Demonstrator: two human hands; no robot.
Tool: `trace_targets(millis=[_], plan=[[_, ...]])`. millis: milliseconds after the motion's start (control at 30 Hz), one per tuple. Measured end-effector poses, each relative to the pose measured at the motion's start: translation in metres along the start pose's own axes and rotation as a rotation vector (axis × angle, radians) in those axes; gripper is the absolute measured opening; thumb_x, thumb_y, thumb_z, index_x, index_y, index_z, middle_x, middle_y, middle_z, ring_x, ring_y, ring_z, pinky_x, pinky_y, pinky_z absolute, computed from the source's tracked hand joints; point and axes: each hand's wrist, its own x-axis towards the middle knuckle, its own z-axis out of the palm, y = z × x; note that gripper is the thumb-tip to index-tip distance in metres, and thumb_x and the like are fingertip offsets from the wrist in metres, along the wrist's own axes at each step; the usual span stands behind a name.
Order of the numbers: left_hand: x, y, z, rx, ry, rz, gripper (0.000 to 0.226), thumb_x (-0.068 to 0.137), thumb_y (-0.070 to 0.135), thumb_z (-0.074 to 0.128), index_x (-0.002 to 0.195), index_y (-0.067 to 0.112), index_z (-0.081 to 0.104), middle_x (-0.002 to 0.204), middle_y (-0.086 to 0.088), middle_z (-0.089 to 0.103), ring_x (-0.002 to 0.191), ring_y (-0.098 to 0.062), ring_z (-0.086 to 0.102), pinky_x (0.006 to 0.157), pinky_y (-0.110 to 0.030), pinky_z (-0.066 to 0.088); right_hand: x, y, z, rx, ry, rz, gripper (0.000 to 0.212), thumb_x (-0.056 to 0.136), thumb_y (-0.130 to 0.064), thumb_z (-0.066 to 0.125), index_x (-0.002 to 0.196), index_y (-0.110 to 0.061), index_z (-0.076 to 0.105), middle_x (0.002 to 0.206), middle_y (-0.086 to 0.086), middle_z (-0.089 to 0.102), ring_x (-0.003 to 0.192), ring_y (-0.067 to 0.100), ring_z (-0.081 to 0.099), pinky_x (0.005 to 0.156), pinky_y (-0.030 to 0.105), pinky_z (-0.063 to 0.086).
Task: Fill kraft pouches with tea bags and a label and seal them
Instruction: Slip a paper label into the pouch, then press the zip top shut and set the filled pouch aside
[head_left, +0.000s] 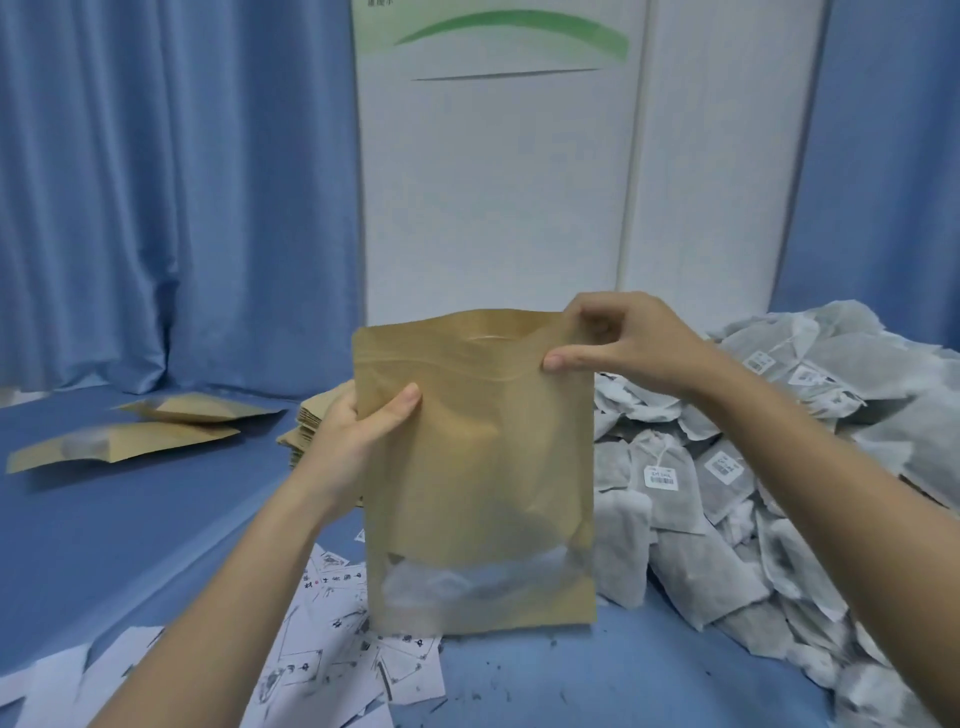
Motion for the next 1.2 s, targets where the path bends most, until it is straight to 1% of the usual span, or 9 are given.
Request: trace_targets(millis=[200,467,667,800,867,933,967,1100,1200], plan=[[0.005,0.003,0.016,0.007,0.025,-0.093,0.034,0.067,0.051,0.066,0.078,0.021,0.077,0.086,-0.003,0.075,0.075,-0.015,0.071,0.06,-0.027,0.057,-0.002,0.016,0.003,0.08,0.122,0.033,0.033,0.047,-0.052,0.078,0.06,-0.027,0.063,0.055,-0.016,0.054,0.055,-0.003,0.048,0.049,0.008,0.035],[0.009,-0.01,0.023,0.027,0.226,-0.097,0.029,0.089,0.034,0.062,0.087,0.005,0.067,0.08,-0.005,0.07,0.07,-0.018,0.066,0.065,-0.03,0.054,-0.008,0.037,-0.007,0.013,0.199,0.142,0.028,0.051,-0.043,0.084,0.057,-0.026,0.062,0.055,-0.012,0.054,0.058,0.002,0.049,0.053,0.016,0.037],[0.011,-0.021,0.028,0.09,0.251,-0.074,0.038,0.087,0.033,0.063,0.062,0.008,0.052,0.059,0.0,0.059,0.057,-0.015,0.055,0.055,-0.024,0.046,-0.019,0.051,-0.006,-0.086,0.197,0.168,0.027,0.057,-0.036,0.085,0.061,-0.023,0.062,0.049,-0.015,0.051,0.049,-0.002,0.044,0.045,0.008,0.031],[0.013,-0.025,0.032,0.236,0.292,0.012,0.042,0.088,0.034,0.063,0.072,-0.005,0.058,0.068,-0.007,0.059,0.067,-0.017,0.052,0.067,-0.033,0.041,-0.023,0.056,-0.003,-0.121,0.245,0.15,0.026,0.056,-0.037,0.085,0.067,-0.029,0.062,0.057,-0.007,0.053,0.051,-0.003,0.047,0.042,0.007,0.034],[0.012,-0.028,0.036,0.321,0.311,0.067,0.037,0.09,0.035,0.061,0.076,0.001,0.064,0.072,-0.006,0.066,0.07,-0.018,0.057,0.07,-0.036,0.046,-0.022,0.056,-0.004,-0.148,0.249,0.152,0.044,0.057,-0.039,0.084,0.092,-0.044,0.059,0.063,-0.005,0.051,0.058,0.002,0.048,0.044,0.009,0.037],[0.009,-0.033,0.04,0.358,0.327,0.093,0.031,0.092,0.032,0.06,0.073,0.007,0.064,0.071,-0.002,0.068,0.069,-0.016,0.057,0.07,-0.037,0.048,-0.02,0.054,-0.007,-0.274,0.18,0.185,0.073,0.062,-0.042,0.082,0.124,-0.049,0.046,0.067,-0.009,0.048,0.07,0.01,0.049,0.053,0.008,0.036],[0.008,-0.036,0.041,0.367,0.337,0.103,0.03,0.092,0.03,0.06,0.068,0.012,0.063,0.065,0.005,0.066,0.065,-0.012,0.056,0.066,-0.034,0.046,-0.018,0.051,-0.008,-0.356,0.117,0.209,0.071,0.065,-0.043,0.08,0.128,-0.043,0.048,0.074,-0.014,0.052,0.078,0.01,0.05,0.057,0.007,0.034],[0.007,-0.041,0.045,0.403,0.328,0.143,0.032,0.092,0.03,0.06,0.061,0.023,0.059,0.053,0.018,0.06,0.054,0.002,0.051,0.056,-0.017,0.04,-0.005,0.033,-0.004,-0.505,-0.07,0.263,0.027,0.07,-0.05,0.072,0.091,-0.033,0.07,0.088,-0.013,0.067,0.086,0.005,0.057,0.068,0.02,0.043],[0.006,-0.041,0.055,0.386,0.26,0.163,0.024,0.091,0.031,0.06,0.068,0.023,0.065,0.06,0.014,0.064,0.06,-0.003,0.054,0.059,-0.02,0.043,0.011,0.011,0.013,-0.409,-0.2,0.206,0.028,0.068,-0.054,0.072,0.087,-0.035,0.067,0.077,-0.02,0.062,0.077,-0.004,0.055,0.063,0.013,0.04]])
